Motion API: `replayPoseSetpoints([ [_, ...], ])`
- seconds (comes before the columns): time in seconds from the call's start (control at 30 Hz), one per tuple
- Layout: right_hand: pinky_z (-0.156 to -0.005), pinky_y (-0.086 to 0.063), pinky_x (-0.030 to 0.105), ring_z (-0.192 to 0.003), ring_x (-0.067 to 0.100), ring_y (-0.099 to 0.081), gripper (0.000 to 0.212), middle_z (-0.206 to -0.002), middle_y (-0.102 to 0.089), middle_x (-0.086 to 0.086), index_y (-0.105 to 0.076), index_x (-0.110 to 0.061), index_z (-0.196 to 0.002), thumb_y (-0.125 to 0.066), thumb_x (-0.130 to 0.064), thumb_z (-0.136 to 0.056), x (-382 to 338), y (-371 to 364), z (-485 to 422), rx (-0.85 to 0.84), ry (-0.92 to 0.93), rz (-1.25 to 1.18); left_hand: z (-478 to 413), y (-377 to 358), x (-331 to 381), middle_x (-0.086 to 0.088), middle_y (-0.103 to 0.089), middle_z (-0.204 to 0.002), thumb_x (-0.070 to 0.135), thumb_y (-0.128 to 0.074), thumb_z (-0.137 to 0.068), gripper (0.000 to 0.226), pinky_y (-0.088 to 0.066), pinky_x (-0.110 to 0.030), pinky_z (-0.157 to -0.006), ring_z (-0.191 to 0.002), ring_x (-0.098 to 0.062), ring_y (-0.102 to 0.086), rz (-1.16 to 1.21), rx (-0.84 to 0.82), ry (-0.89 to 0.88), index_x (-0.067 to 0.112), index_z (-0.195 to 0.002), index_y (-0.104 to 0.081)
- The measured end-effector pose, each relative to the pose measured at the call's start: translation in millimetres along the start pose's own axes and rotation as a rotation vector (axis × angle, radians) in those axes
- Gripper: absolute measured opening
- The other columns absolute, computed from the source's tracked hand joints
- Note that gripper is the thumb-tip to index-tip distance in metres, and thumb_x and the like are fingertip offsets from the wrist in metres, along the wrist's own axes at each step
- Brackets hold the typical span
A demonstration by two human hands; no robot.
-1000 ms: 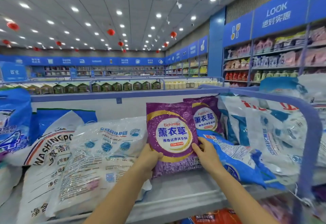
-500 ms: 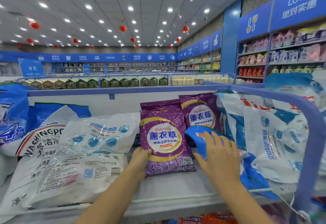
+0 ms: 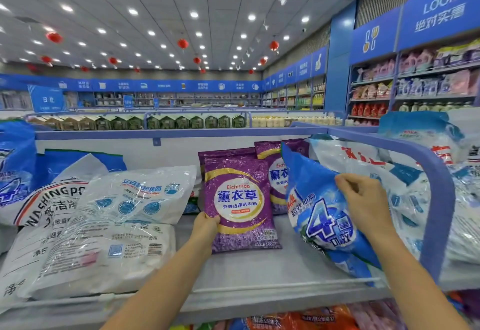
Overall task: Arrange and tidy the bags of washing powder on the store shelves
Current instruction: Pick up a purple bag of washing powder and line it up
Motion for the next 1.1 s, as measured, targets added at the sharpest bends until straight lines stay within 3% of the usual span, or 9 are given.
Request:
replayPoseSetpoints([
  [0.1, -0.048, -0.043, 0.008, -0.05, -0.007, -0.054, 0.027, -0.052, -0.062, -0.017, -0.061, -0.013, -0.07, -0.052, -0.01, -0.095, -8, 12, -7, 0.018, -0.088, -0.386, 12, 1, 5, -0.02, -0.047, -0.135, 0.006, -0.062, -0.088, 0.057, -0.038, -0.047, -0.106, -0.124, -0.034, -0.046, -0.284, 0.131, -0.234, 0.002, -0.138, -0.036],
  [0.23, -0.046, -0.049, 0.013, -0.052, -0.002, -0.063, 0.021, -0.061, -0.069, -0.016, -0.064, -0.018, -0.081, -0.05, -0.015, -0.095, -15, 11, -14, 0.007, -0.22, -0.754, 55, -5, 23, 0.004, -0.053, -0.121, 0.025, -0.071, -0.083, 0.049, -0.042, -0.028, -0.095, -0.118, -0.018, -0.05, -0.299, 0.124, -0.664, 0.017, -0.126, -0.05],
  [0.33, -0.047, -0.051, 0.015, -0.055, 0.003, -0.066, 0.024, -0.065, -0.072, -0.01, -0.066, -0.017, -0.082, -0.047, -0.014, -0.096, -24, 2, -14, -0.032, -0.242, -0.899, 88, -26, 31, 0.002, -0.071, -0.102, 0.052, -0.066, -0.076, 0.038, -0.05, -0.017, -0.073, -0.097, -0.014, -0.067, -0.09, -0.403, -0.42, 0.022, -0.1, -0.066],
  [0.43, -0.046, -0.051, 0.016, -0.052, 0.005, -0.066, 0.043, -0.062, -0.071, -0.008, -0.073, -0.018, -0.066, -0.043, -0.012, -0.097, -29, -12, -10, -0.028, -0.31, -1.038, 100, -44, 28, -0.002, -0.073, -0.108, 0.06, -0.057, -0.069, 0.063, -0.057, -0.028, -0.071, -0.097, -0.017, -0.07, 0.19, -0.618, -0.196, 0.022, -0.119, -0.059],
  [0.57, -0.058, -0.058, 0.025, -0.065, 0.013, -0.07, 0.025, -0.077, -0.075, -0.002, -0.066, -0.013, -0.094, -0.043, -0.022, -0.098, -29, -23, -3, -0.116, -0.353, -1.065, 99, -48, 21, -0.002, -0.068, -0.117, 0.065, -0.061, -0.052, 0.095, -0.057, -0.038, -0.077, -0.1, -0.019, -0.069, 0.28, -0.456, -0.222, 0.025, -0.137, -0.044],
  [0.7, -0.089, -0.051, 0.043, -0.102, 0.025, -0.066, 0.053, -0.118, -0.067, 0.007, -0.054, -0.018, -0.128, -0.041, -0.052, -0.088, -13, -26, 9, -0.396, -0.455, -0.936, 97, -42, 15, -0.002, -0.067, -0.114, 0.06, -0.063, -0.056, 0.088, -0.056, -0.029, -0.061, -0.085, -0.013, -0.071, 0.25, -0.237, -0.309, 0.025, -0.135, -0.043],
  [0.83, -0.076, -0.055, 0.033, -0.088, 0.006, -0.068, 0.03, -0.104, -0.07, -0.011, -0.047, -0.026, -0.125, -0.047, -0.033, -0.096, 0, -37, 44, -0.465, -0.396, -0.638, 99, -36, 20, -0.004, -0.058, -0.132, 0.066, -0.064, -0.052, 0.089, -0.054, -0.044, -0.088, -0.11, -0.021, -0.063, 0.296, -0.136, -0.379, 0.033, -0.132, -0.042],
  [0.9, -0.071, -0.055, 0.023, -0.091, -0.002, -0.065, 0.047, -0.102, -0.068, -0.023, -0.045, -0.036, -0.12, -0.061, -0.042, -0.077, -1, -35, 61, -0.511, -0.237, -0.584, 103, -34, 23, -0.002, -0.051, -0.14, 0.072, -0.06, -0.054, 0.101, -0.045, -0.048, -0.101, -0.124, -0.022, -0.053, 0.178, -0.055, -0.44, 0.03, -0.143, -0.034],
  [1.1, -0.071, -0.054, 0.02, -0.094, 0.008, -0.067, 0.04, -0.103, -0.071, -0.007, -0.053, -0.026, -0.117, -0.067, -0.02, -0.08, 13, -30, 50, -0.522, -0.191, -0.551, 101, -4, 34, 0.019, -0.065, -0.088, 0.045, -0.063, -0.081, 0.029, -0.044, -0.007, -0.063, -0.079, 0.011, -0.061, -0.165, 0.102, -0.771, 0.03, -0.102, -0.05],
])
Point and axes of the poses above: each hand's wrist, its own z-axis away from the middle knuckle, its own y-axis out of the back of the hand, x = y × z, the point moved 1 cm from there along -z, towards the middle knuckle
